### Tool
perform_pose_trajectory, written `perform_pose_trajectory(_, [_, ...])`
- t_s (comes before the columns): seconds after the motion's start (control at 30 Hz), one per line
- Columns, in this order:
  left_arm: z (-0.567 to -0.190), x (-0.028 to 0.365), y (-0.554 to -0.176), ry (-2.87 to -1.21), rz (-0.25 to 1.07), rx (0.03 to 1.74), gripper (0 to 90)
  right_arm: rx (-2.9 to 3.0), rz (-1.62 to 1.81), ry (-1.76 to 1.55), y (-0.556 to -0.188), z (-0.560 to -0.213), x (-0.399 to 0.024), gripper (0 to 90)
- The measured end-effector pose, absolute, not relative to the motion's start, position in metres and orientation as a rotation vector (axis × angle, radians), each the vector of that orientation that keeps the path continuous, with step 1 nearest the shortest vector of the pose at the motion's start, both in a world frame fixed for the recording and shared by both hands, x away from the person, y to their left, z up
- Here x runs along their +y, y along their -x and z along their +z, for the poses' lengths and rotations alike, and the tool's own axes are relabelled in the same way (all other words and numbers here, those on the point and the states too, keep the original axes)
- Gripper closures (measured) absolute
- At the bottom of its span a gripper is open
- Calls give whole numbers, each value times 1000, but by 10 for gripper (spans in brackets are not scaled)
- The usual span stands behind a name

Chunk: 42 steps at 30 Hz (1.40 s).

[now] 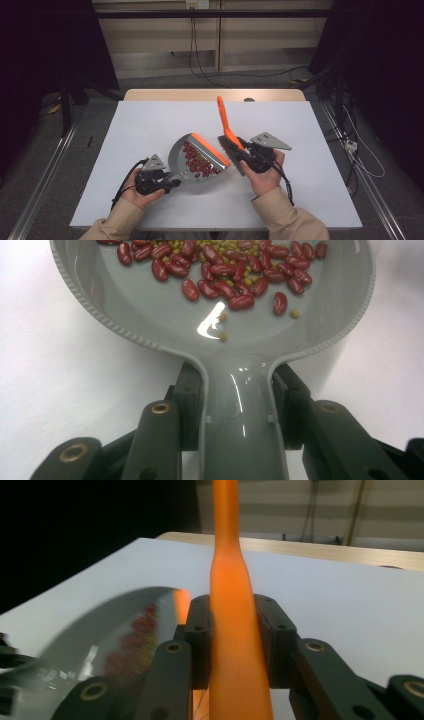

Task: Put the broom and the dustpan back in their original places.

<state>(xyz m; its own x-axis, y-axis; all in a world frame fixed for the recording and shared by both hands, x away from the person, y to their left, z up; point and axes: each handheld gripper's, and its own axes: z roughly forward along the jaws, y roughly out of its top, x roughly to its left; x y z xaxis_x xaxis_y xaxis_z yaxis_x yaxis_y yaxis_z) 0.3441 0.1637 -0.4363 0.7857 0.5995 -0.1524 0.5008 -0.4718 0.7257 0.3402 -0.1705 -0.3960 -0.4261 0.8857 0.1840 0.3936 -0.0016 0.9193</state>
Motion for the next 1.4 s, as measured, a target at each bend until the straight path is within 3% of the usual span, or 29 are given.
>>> perform_pose_trajectory(0.53, [-436,195,-363,-2017,339,1051,635,1767,1207,-1391,-351,-421,-239,711])
perform_pose_trajectory(1.4, [-447,217,-390,-1973,426,1392,633,1692,929,-1419,-341,-432,-299,710])
